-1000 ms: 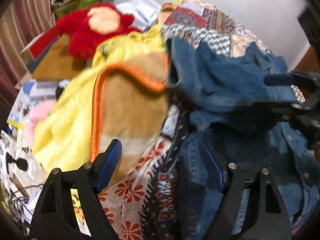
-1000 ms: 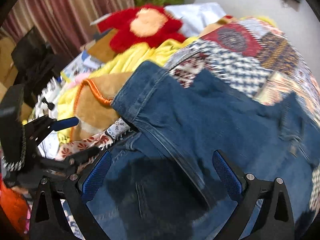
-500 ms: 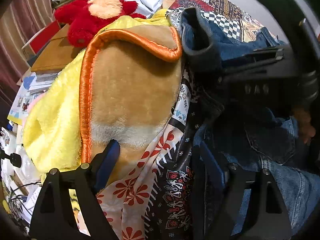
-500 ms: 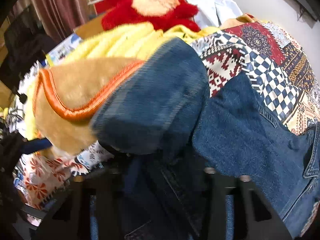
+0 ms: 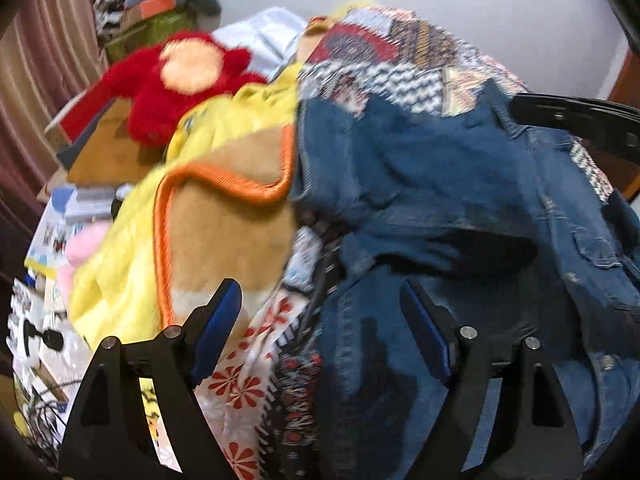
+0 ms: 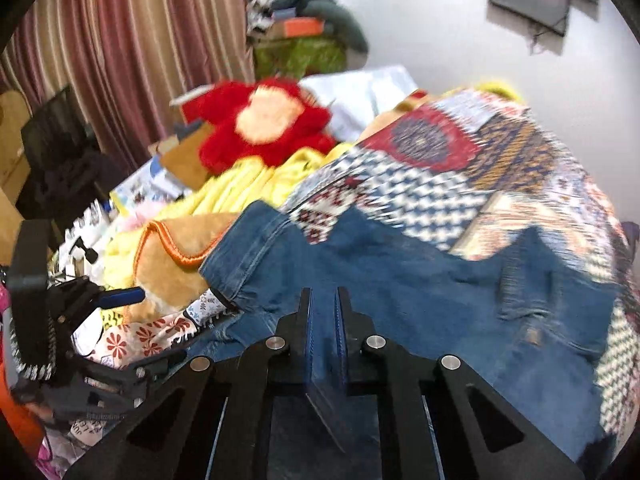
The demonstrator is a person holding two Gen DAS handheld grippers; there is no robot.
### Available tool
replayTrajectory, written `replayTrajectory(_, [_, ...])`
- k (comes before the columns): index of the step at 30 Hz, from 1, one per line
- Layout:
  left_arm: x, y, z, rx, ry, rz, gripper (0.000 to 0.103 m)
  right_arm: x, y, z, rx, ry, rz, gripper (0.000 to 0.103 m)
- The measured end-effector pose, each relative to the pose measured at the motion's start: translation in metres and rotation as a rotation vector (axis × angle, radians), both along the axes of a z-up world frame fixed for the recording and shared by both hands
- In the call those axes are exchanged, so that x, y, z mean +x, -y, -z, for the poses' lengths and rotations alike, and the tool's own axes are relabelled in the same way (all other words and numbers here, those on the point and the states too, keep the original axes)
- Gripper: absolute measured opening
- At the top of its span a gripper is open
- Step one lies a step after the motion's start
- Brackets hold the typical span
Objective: Fold large clothes
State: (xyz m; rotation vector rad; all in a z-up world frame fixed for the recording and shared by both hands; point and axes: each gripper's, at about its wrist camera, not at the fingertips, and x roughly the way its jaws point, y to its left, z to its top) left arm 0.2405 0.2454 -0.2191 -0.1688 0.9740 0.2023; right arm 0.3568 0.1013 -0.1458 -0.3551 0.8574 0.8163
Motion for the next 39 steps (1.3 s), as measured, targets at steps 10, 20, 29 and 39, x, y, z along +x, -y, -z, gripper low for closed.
replayTrajectory(10, [0.039,-0.003,0.019,-0.392,0.019,-0.029,0.085,-0.015,0.155,-0.046,-0.027,0.078,0.162,0.008])
replayTrajectory(20, [0.077,-0.038,0.061,-0.517,-0.005,-0.258,0.063,-0.02,0.304,-0.03,-0.088,-0.004,0.46,0.008])
replayTrajectory(29, [0.093,0.0,0.021,-0.162,0.035,-0.185,0.02,-0.025,0.389,-0.017,-0.011,-0.096,0.663,0.008])
replayTrajectory(39, [0.118,0.14,-0.136,-0.018,0.349,0.228,0.019,-0.03,0.429,-0.035,0.068,-0.066,0.727,0.008])
